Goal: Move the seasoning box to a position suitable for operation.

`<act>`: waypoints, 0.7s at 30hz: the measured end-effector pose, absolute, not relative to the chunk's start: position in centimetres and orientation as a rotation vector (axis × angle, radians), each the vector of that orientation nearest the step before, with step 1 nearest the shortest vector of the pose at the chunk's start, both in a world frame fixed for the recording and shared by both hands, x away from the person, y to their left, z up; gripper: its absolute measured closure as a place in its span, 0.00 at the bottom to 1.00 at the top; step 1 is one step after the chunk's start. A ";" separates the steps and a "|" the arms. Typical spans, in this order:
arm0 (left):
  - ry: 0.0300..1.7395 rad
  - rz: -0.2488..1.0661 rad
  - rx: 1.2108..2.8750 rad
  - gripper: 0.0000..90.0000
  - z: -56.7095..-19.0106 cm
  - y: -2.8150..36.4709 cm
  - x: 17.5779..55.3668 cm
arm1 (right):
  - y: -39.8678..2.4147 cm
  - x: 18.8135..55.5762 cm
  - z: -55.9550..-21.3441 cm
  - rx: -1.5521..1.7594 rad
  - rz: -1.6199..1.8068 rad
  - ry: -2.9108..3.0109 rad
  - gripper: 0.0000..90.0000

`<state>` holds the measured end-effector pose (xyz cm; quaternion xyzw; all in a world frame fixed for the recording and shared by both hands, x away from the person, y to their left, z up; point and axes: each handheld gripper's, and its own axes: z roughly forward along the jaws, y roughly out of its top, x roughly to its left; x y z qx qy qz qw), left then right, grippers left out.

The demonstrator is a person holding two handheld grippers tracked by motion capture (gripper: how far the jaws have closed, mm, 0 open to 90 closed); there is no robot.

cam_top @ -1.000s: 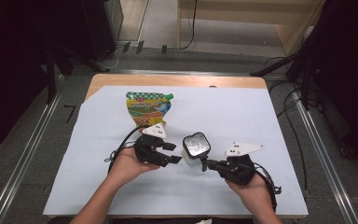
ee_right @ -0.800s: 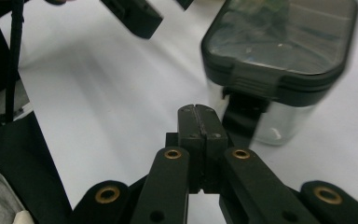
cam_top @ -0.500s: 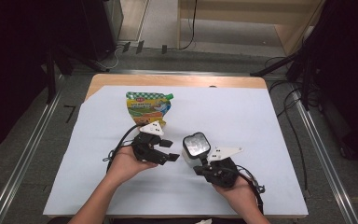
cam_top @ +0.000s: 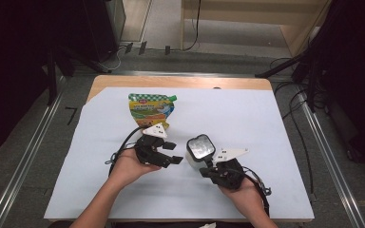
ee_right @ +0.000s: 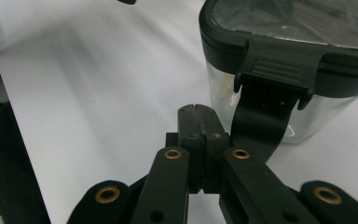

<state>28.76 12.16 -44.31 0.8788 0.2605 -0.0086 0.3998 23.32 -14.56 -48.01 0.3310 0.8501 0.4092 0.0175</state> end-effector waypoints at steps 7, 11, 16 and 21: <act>0.662 -0.017 2.219 0.44 -44.3 12.2 28.8 | -15.6 23.6 -48.0 1.061 1.258 2.628 1.00; 0.666 -0.011 2.218 0.43 -44.3 12.1 28.8 | -16.5 23.9 -48.1 1.089 1.252 2.609 1.00; 0.664 -0.009 2.215 0.42 -44.3 12.0 28.8 | -17.7 24.4 -48.1 1.146 1.258 2.580 1.00; 0.660 -0.009 2.223 0.42 -44.4 11.9 28.7 | -18.3 24.8 -48.1 1.165 1.259 2.570 1.00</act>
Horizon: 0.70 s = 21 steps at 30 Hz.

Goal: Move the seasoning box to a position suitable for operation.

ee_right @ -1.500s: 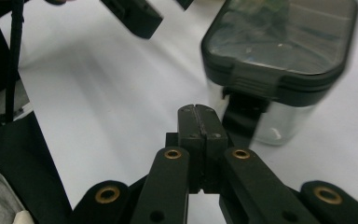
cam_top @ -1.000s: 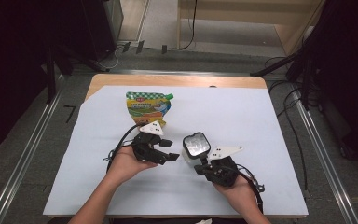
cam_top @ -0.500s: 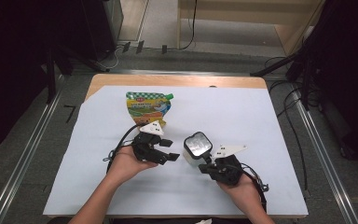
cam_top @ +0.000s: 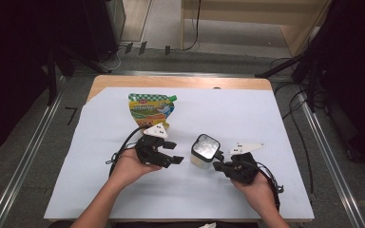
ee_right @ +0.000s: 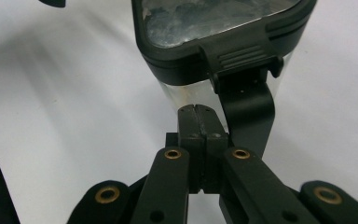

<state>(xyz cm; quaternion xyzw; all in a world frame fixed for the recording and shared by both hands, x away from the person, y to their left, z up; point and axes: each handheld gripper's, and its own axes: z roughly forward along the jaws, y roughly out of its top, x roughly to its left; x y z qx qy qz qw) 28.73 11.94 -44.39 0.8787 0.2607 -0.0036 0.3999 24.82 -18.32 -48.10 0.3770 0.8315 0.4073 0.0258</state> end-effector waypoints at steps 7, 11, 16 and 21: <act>0.658 -0.013 2.223 0.42 -44.4 11.8 28.7 | -19.4 25.5 -48.2 1.206 1.251 2.551 1.00; 0.661 -0.018 2.225 0.42 -44.5 11.7 28.7 | -19.9 25.9 -48.3 1.223 1.243 2.542 1.00; 0.656 -0.021 2.228 0.42 -44.5 11.5 28.6 | -20.3 26.3 -48.3 1.234 1.236 2.535 1.00; 0.656 -0.012 2.228 0.41 -44.6 11.4 28.6 | -20.8 26.9 -48.3 1.258 1.232 2.516 1.00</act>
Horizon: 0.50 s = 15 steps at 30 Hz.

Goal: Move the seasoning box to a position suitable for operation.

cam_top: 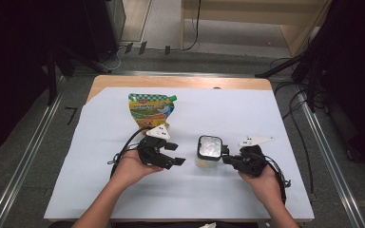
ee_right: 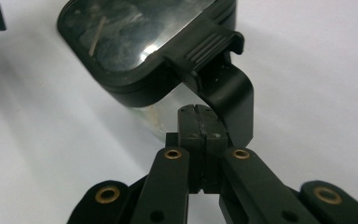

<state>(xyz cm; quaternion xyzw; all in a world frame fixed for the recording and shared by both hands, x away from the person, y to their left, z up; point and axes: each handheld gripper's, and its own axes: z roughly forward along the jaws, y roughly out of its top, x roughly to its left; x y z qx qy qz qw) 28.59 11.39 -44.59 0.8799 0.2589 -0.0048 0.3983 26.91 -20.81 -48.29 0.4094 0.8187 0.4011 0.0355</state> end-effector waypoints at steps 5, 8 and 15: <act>0.645 -0.011 2.224 0.42 -44.7 10.9 28.6 | -21.4 27.7 -48.3 1.280 1.236 2.497 1.00; 0.627 -0.009 2.234 0.41 -44.8 10.3 28.6 | -21.8 28.0 -48.3 1.289 1.239 2.490 1.00; 0.612 0.021 2.222 0.30 -44.9 9.0 29.0 | -22.1 28.5 -48.1 1.296 1.238 2.482 1.00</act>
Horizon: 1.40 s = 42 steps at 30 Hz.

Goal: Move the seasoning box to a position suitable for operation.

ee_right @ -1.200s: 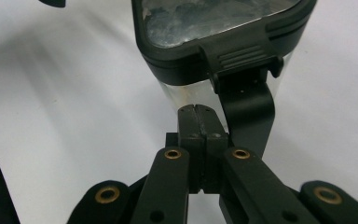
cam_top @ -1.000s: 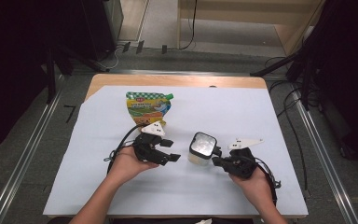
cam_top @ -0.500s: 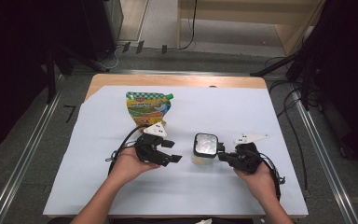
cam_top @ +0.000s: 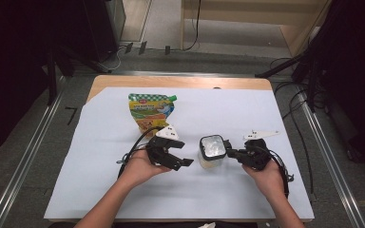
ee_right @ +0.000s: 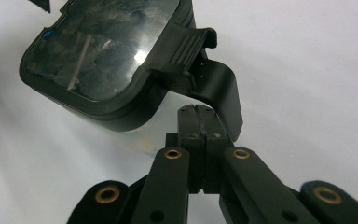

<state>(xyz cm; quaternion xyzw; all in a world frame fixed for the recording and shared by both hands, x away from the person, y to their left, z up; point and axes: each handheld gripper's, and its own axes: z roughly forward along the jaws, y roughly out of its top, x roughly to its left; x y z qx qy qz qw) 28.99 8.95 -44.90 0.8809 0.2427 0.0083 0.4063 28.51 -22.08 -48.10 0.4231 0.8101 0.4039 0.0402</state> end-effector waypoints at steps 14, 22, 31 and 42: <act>0.570 0.001 2.241 0.16 -44.7 6.5 29.7 | -23.7 28.4 -46.7 1.321 1.246 2.391 1.00; 0.559 -0.013 2.253 0.17 -45.5 5.2 30.6 | -23.3 29.4 -47.4 1.342 1.224 2.395 1.00; 0.540 0.021 2.287 0.16 -46.4 3.7 30.8 | -23.2 29.5 -47.6 1.354 1.216 2.395 1.00; 0.521 0.023 2.295 0.16 -46.7 2.5 31.3 | -23.0 29.6 -47.9 1.367 1.205 2.392 1.00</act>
